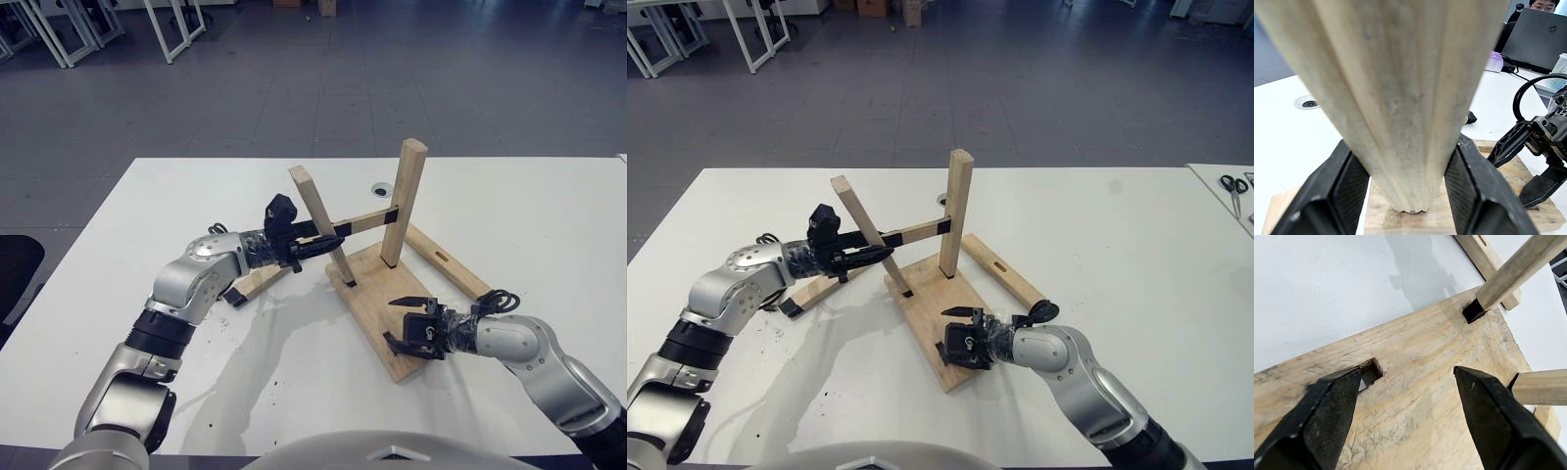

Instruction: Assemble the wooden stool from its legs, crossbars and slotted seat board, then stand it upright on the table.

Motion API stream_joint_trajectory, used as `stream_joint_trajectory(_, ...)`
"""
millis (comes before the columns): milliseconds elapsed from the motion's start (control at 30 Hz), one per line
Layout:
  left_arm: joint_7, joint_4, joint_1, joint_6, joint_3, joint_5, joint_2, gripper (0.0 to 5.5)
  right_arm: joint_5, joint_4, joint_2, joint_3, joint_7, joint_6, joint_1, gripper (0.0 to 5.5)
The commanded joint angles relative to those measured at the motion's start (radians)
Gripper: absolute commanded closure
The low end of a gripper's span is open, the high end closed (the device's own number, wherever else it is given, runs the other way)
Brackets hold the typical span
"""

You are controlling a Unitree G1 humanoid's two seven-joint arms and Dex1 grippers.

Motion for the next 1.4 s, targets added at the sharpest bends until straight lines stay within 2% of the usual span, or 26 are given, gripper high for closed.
stream_joint_trajectory(33,0.092,0.218,0.188,0.213,-0.278,0.343,0.085,3.46,0.079,-0.007,0.071,0.01,0.008,0.065,0.023,2.05)
stream_joint_trajectory(200,0.118,0.216,0.175,0.202,-0.273,0.328,0.067,3.46,0.318,-0.159,0.221,-0.25,-0.068,0.275,-0.141,2.05)
stream_joint_trajectory(267,0.127,0.212,0.168,0.2,-0.276,0.328,0.057,3.46,0.372,-0.172,0.248,-0.32,-0.095,0.329,-0.215,2.05)
stream_joint_trajectory(333,0.134,0.207,0.152,0.201,-0.276,0.327,0.043,3.46,0.379,-0.109,0.306,-0.366,-0.172,0.331,-0.373,2.05)
stream_joint_trajectory(400,0.136,0.214,0.124,0.203,-0.281,0.329,0.023,3.46,0.327,0.05,0.395,-0.362,-0.278,0.222,-0.598,2.35)
stream_joint_trajectory(467,0.134,0.228,0.098,0.2,-0.295,0.336,0.005,3.46,0.26,0.192,0.436,-0.326,-0.338,0.103,-0.739,2.75)
stream_joint_trajectory(567,0.139,0.234,0.055,0.206,-0.324,0.335,-0.03,3.46,0.107,0.461,0.408,-0.173,-0.325,-0.063,-0.839,3.03)
stream_joint_trajectory(633,0.14,0.241,0.024,0.209,-0.345,0.335,-0.056,3.46,0.04,0.569,0.359,-0.072,-0.255,-0.113,-0.802,3.03)
stream_joint_trajectory(733,0.146,0.25,-0.011,0.207,-0.374,0.338,-0.098,3.46,-0.043,0.671,0.217,0.083,-0.097,-0.179,-0.601,3.03)
stream_joint_trajectory(833,0.168,0.237,-0.021,0.221,-0.365,0.313,-0.122,3.46,-0.089,0.769,0.138,0.143,-0.011,-0.237,-0.545,3.03)
stream_joint_trajectory(900,0.183,0.244,-0.025,0.219,-0.353,0.313,-0.131,3.46,-0.091,0.762,0.115,0.139,0.008,-0.25,-0.535,3.03)
stream_joint_trajectory(967,0.191,0.262,-0.032,0.211,-0.346,0.316,-0.134,3.46,-0.062,0.714,0.147,0.082,-0.062,-0.228,-0.532,3.03)
stream_joint_trajectory(1100,0.191,0.261,-0.035,0.228,-0.34,0.313,-0.111,3.46,0.09,0.5,0.284,-0.254,-0.336,-0.147,-0.655,3.03)
stream_joint_trajectory(1167,0.187,0.26,-0.037,0.238,-0.352,0.323,-0.097,3.46,0.085,0.417,0.286,-0.323,-0.392,-0.127,-0.677,3.03)
stream_joint_trajectory(1300,0.17,0.265,-0.042,0.247,-0.375,0.334,-0.081,3.46,0.013,0.331,0.272,-0.235,-0.376,-0.12,-0.501,3.03)
stream_joint_trajectory(1400,0.148,0.295,-0.062,0.25,-0.423,0.366,-0.079,3.46,-0.053,0.383,0.239,-0.056,-0.307,-0.132,-0.298,3.03)
